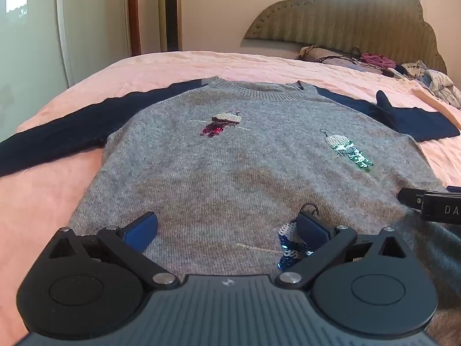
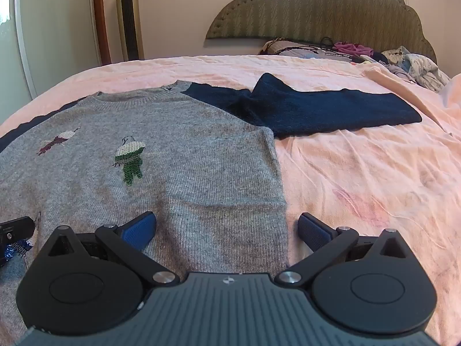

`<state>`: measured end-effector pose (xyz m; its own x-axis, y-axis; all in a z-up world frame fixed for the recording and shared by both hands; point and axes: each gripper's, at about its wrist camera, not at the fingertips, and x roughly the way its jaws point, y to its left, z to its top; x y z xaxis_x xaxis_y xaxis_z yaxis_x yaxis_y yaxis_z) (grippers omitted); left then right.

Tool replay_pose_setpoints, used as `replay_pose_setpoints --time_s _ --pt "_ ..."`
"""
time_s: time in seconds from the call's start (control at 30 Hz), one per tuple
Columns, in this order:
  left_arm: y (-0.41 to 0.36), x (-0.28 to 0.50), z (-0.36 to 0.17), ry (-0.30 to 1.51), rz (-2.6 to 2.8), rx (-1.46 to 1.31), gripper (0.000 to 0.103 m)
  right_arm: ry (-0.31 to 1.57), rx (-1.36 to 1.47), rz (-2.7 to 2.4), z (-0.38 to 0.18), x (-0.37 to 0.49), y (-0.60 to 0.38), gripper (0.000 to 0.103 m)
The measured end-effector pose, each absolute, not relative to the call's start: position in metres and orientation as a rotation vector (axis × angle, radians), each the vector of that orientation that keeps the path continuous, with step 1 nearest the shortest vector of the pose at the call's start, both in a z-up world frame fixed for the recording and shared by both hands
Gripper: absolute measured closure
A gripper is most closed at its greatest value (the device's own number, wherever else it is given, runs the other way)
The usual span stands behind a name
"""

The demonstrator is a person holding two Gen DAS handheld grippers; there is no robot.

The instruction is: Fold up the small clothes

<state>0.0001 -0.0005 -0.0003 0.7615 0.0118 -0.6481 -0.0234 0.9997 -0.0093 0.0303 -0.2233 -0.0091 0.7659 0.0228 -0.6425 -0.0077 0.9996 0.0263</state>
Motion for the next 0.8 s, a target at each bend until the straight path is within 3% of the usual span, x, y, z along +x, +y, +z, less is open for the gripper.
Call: replay_pose_setpoints --time_s 0.8 --pt "-0.0014 0.0024 -0.0001 0.702 0.018 -0.02 0.0 0.697 0.023 0.017 -0.0087 0.0305 -0.2234 0.0"
